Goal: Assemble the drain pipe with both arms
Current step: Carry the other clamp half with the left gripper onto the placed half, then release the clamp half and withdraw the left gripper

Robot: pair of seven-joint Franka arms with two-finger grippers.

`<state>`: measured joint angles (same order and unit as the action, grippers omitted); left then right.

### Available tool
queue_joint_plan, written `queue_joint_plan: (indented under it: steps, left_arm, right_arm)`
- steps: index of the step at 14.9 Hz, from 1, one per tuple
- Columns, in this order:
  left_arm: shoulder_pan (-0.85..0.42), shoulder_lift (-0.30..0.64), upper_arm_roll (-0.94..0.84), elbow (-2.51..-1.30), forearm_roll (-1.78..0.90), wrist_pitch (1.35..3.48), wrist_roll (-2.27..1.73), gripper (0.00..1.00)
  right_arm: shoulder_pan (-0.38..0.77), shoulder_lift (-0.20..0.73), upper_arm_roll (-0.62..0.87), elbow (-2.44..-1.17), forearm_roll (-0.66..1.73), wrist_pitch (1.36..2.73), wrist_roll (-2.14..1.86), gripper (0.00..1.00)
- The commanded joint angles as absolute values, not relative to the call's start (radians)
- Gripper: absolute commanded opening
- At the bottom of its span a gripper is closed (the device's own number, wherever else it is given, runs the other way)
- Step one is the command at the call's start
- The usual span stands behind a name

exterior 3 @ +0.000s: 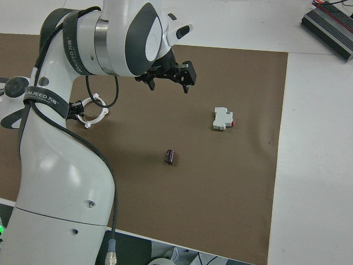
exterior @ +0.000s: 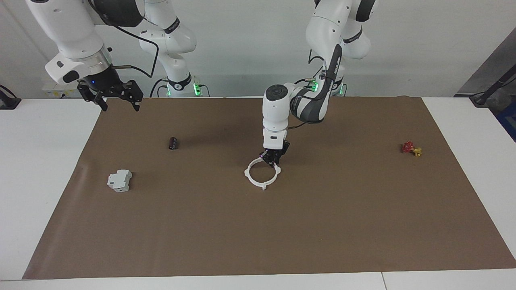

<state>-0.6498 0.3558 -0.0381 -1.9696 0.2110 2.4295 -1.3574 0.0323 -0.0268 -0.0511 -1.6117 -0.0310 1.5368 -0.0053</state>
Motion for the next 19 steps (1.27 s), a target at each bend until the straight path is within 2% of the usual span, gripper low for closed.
queue_joint_plan:
  steps: [1, 5, 11, 17, 19]
  left_arm:
    - [-0.666, 0.357, -0.023, -1.967, 0.244, 2.413, -1.373, 1.00]
    - [-0.654, 0.338, -0.021, -1.962, 0.244, 2.353, -1.344, 1.00]
    - [-0.493, 0.060, -0.020, -1.944, 0.216, 1.979, -0.761, 1.00]
    - [-0.207, -0.136, -0.015, -1.893, -0.001, 1.765, -0.208, 1.00]
    - [-0.187, -0.143, -0.020, -1.794, -0.002, 1.663, -0.083, 1.00]
  right_arm:
    - [0.021, -0.031, -0.048, -1.617, -0.014, 1.532, -0.020, 1.00]
    - [0.021, -0.031, -0.048, -1.615, -0.014, 1.532, -0.020, 1.00]
    - [0.020, -0.031, -0.048, -1.615, -0.014, 1.532, -0.020, 1.00]
    - [0.020, -0.031, -0.048, -1.615, -0.014, 1.532, -0.020, 1.00]
    - [0.021, -0.031, -0.048, -1.615, -0.015, 1.534, -0.015, 1.00]
